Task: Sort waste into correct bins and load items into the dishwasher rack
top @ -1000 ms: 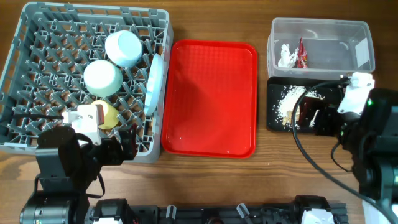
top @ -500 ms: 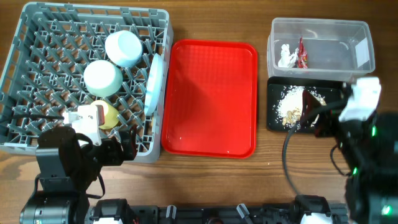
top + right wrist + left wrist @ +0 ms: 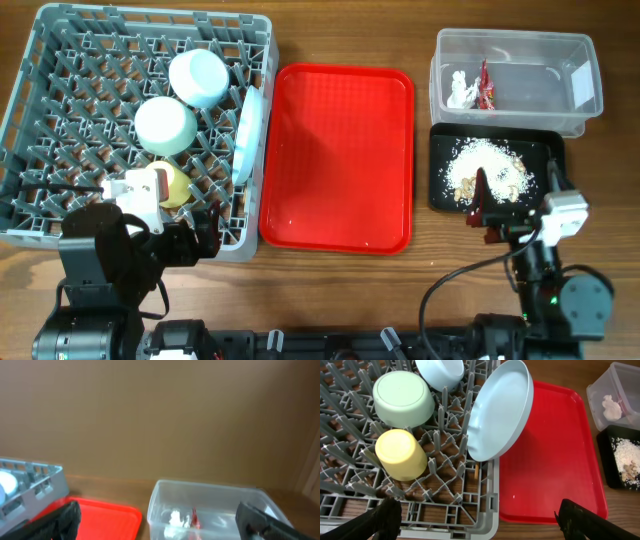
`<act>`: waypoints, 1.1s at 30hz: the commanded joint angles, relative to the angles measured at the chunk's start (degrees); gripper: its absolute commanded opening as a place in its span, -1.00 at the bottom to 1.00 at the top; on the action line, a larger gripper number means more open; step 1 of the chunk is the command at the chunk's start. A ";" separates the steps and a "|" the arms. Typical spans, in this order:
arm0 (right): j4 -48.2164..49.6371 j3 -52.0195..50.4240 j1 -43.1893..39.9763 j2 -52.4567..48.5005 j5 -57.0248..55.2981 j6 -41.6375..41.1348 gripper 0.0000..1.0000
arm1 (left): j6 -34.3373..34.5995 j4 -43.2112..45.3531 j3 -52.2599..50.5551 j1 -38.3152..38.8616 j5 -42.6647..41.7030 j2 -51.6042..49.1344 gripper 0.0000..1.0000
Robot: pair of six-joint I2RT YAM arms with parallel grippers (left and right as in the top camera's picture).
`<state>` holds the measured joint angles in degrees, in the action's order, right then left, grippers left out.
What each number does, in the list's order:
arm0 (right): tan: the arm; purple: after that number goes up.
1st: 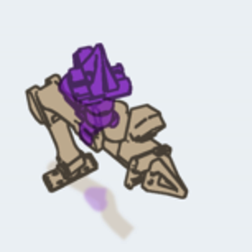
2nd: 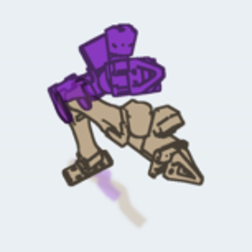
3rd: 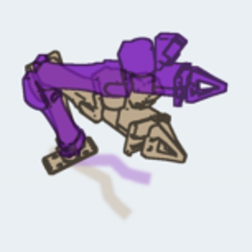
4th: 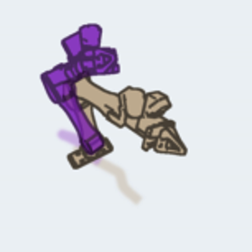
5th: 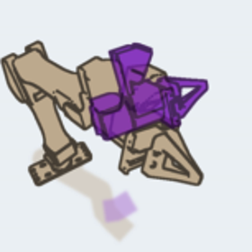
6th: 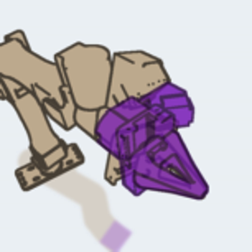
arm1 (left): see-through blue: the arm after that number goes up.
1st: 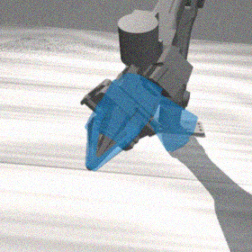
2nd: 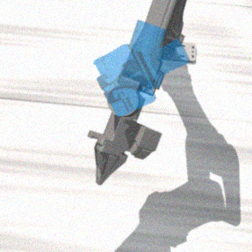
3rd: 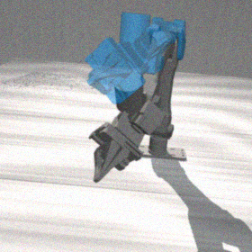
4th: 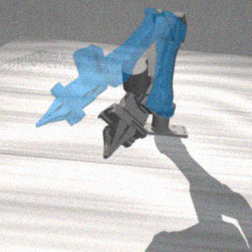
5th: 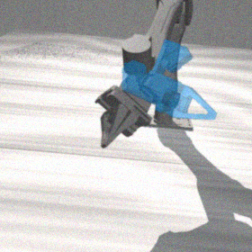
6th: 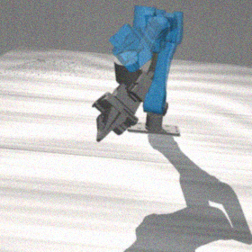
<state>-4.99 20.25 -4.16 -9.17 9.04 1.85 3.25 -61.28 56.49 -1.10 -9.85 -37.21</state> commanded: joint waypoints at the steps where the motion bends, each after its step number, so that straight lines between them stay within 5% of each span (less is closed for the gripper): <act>1: 4.68 -6.36 0.44 5.25 0.94 0.55 1.00 | -1.11 0.15 -0.26 0.26 0.33 0.09 1.00; 13: 15.32 -16.83 2.27 9.01 -8.52 -0.76 1.00 | -1.11 0.15 -0.26 0.26 0.33 0.09 1.00; 21: 5.62 -19.98 4.20 9.01 -10.19 -0.92 1.00 | -1.11 0.15 -0.26 0.26 0.33 0.09 1.00; 33: 5.35 -19.96 4.20 8.90 -9.49 1.03 1.00 | -1.11 0.15 -0.26 0.26 0.33 0.09 1.00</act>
<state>0.05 0.36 -0.25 -0.95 0.30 1.85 3.25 -61.28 56.49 -1.10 -9.85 -37.21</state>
